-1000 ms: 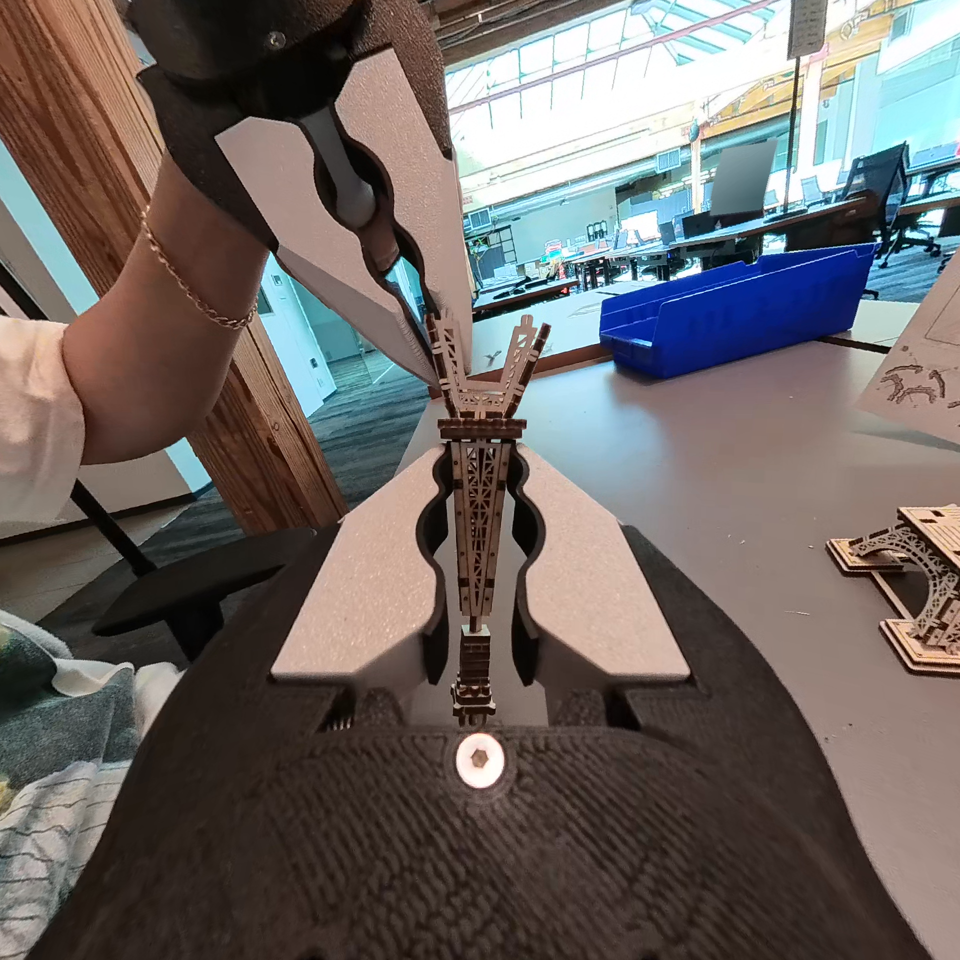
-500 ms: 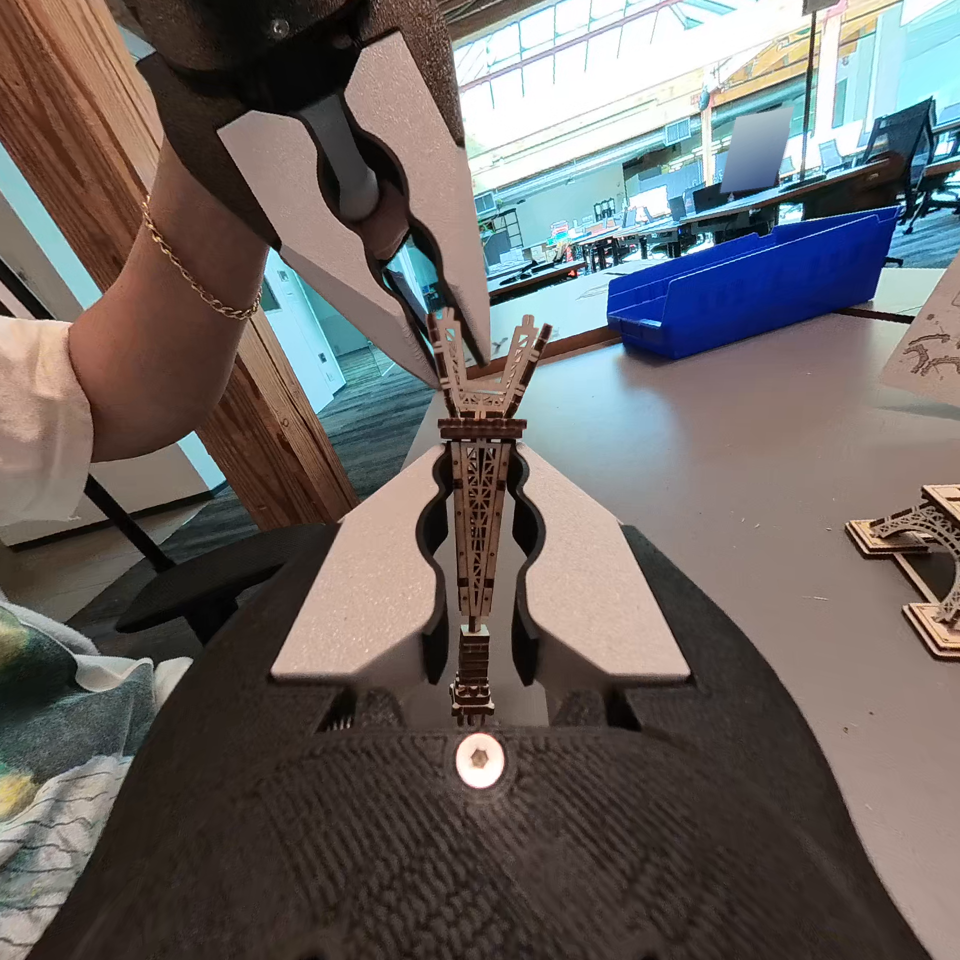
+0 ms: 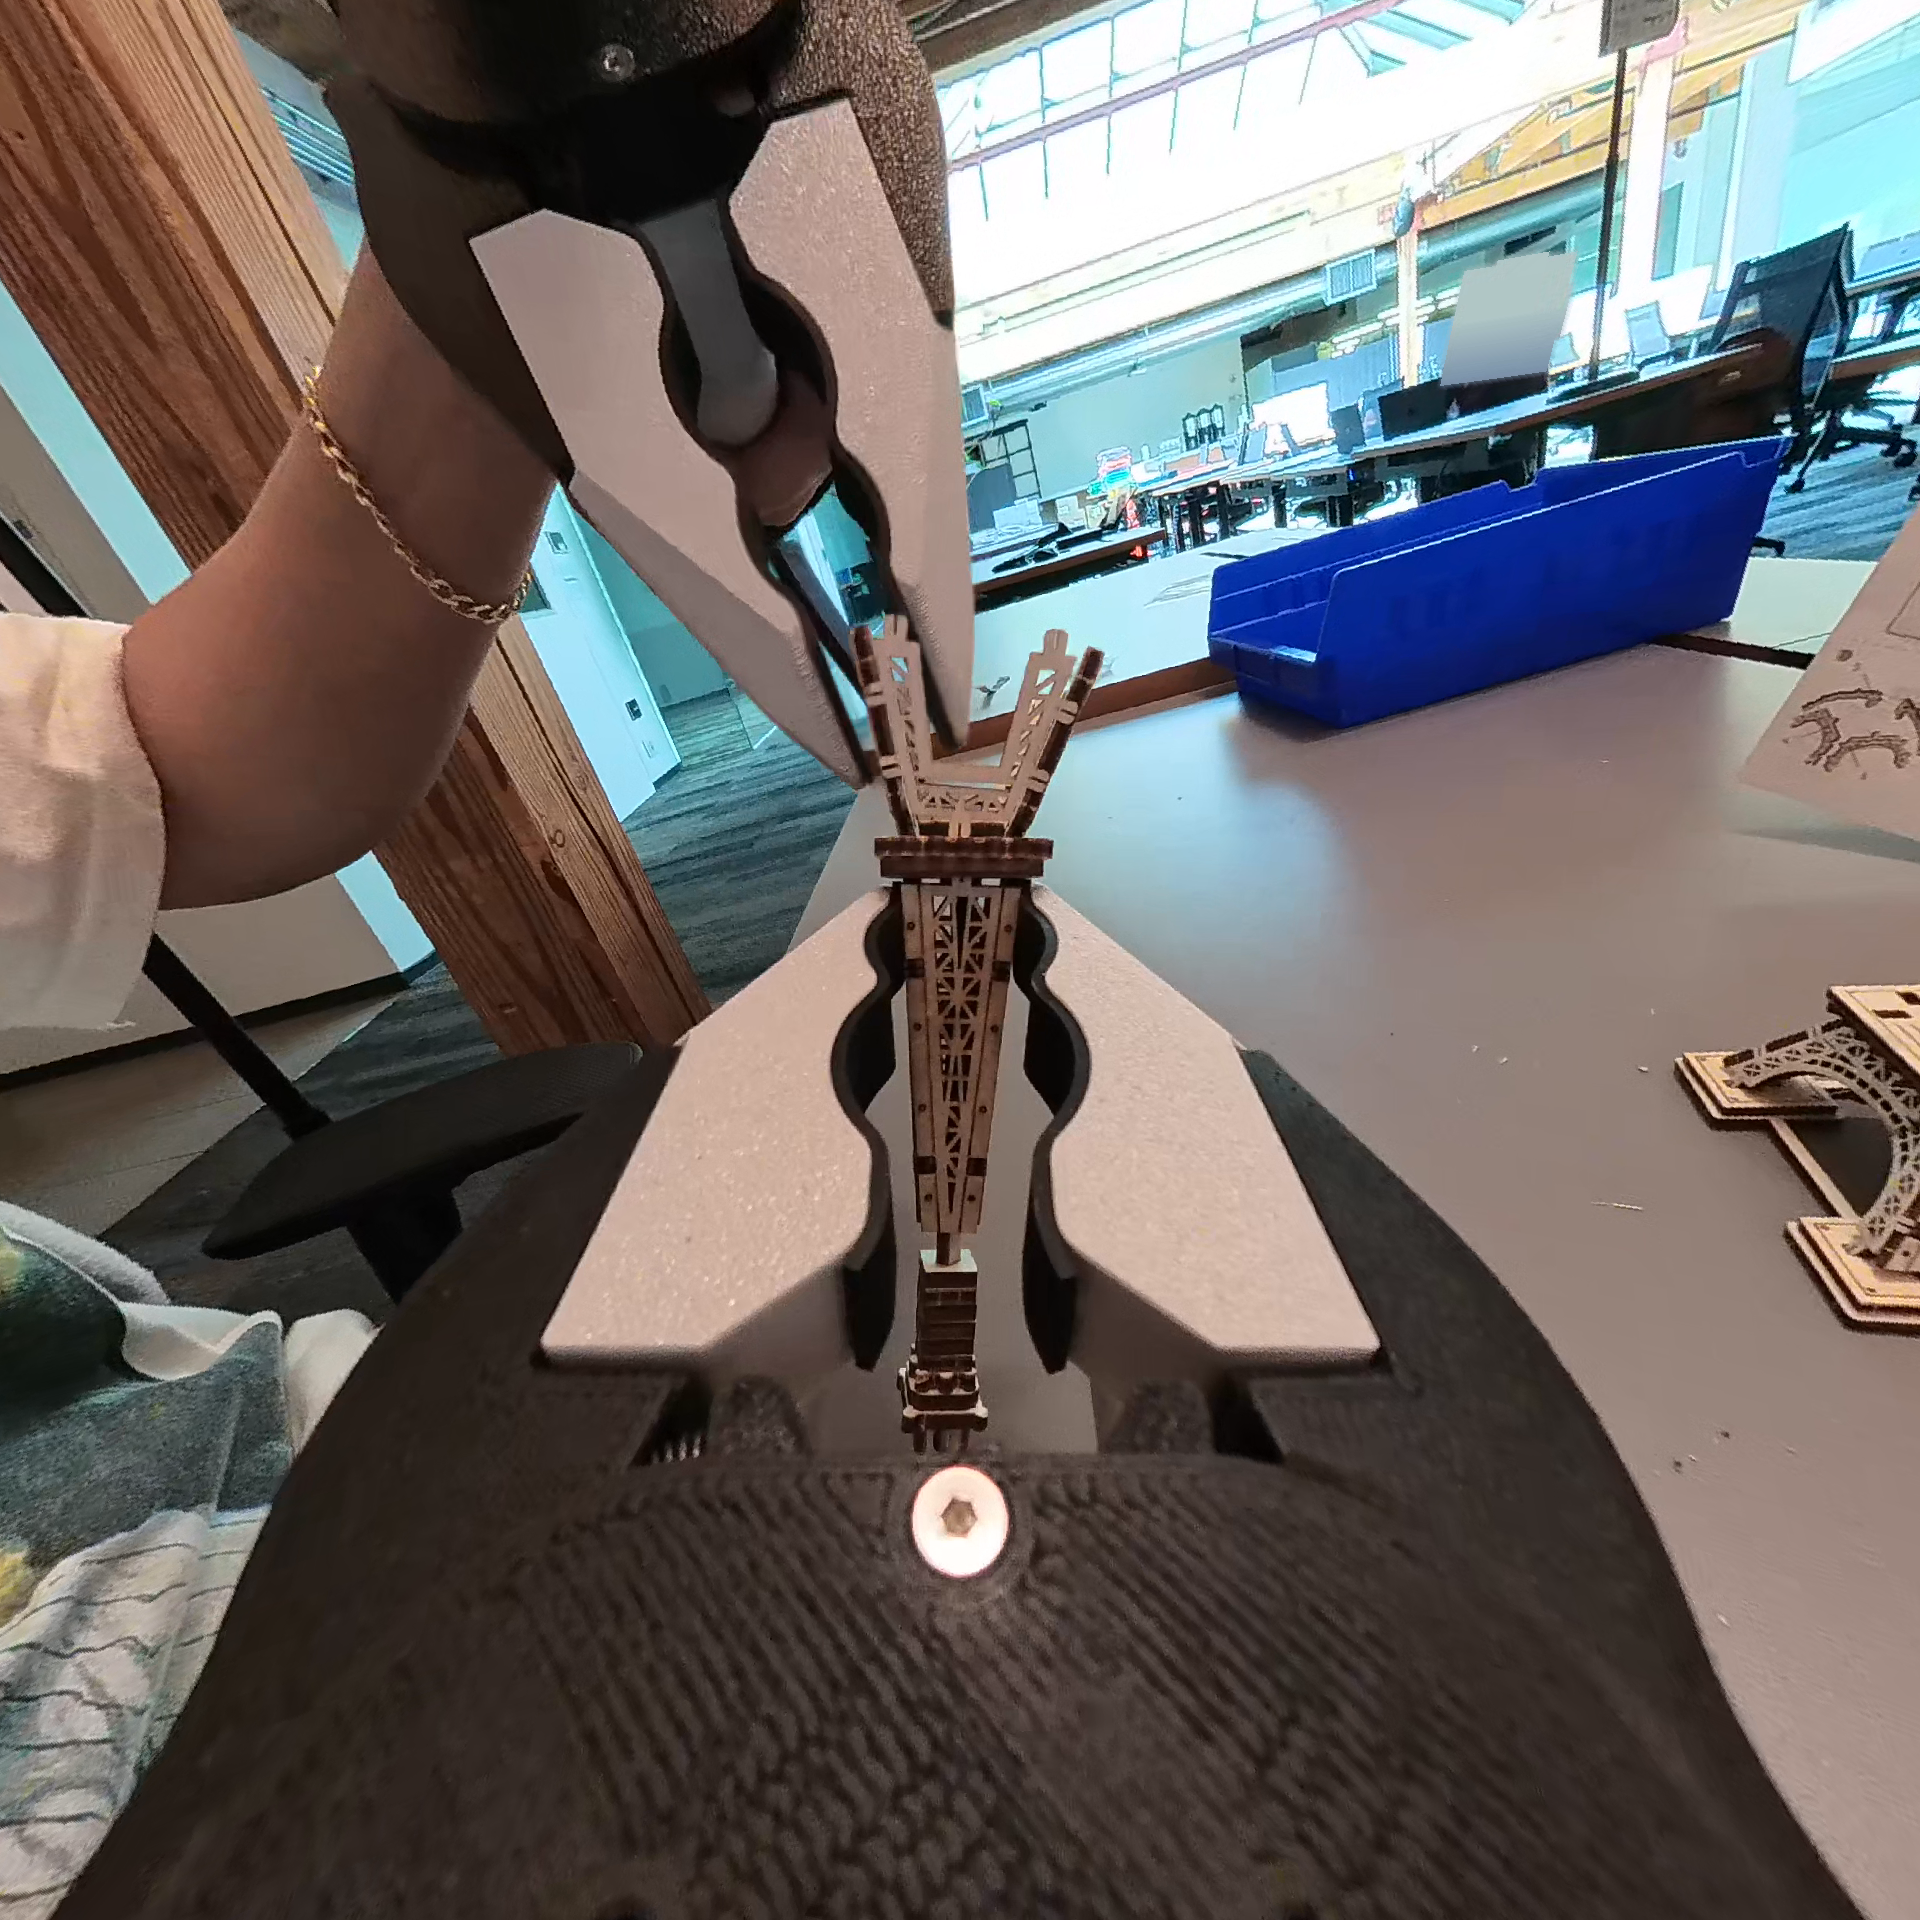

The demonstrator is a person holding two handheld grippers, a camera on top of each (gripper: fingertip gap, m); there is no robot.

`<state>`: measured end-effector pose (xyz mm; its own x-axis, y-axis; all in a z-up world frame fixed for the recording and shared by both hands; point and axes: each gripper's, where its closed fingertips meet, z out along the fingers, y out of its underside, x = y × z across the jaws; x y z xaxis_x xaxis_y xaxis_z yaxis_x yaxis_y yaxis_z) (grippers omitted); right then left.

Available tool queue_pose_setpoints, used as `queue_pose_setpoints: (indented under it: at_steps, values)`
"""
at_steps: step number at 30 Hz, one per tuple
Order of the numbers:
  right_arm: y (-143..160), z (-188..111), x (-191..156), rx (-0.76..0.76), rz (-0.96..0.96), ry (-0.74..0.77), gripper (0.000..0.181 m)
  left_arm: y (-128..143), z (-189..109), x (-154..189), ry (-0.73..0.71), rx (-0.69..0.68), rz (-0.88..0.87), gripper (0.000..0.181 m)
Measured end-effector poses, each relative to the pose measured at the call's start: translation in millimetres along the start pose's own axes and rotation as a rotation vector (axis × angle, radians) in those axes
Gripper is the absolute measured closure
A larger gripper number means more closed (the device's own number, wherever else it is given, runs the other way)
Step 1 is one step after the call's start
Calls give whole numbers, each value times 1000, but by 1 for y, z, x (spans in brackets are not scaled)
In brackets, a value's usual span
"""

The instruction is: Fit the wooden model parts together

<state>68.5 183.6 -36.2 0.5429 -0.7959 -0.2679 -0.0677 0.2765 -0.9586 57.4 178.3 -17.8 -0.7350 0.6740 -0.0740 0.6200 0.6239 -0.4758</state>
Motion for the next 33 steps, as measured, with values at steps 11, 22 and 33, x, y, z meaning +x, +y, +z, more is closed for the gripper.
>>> queue_pose_setpoints:
  at_steps: [11, 22, 33]
  values:
    - [-1, -1, 2, 2, -21, 19, 163, -5, 6, 4, 25, 23, 32, 180]
    - [4, 1, -1, -47, -53, 29, 164, 1, 9, 8, 176, 7, -49, 181]
    - [2, 0, -3, -27, -111, 22, 153, -2, 6, 3, 173, 55, -23, 181]
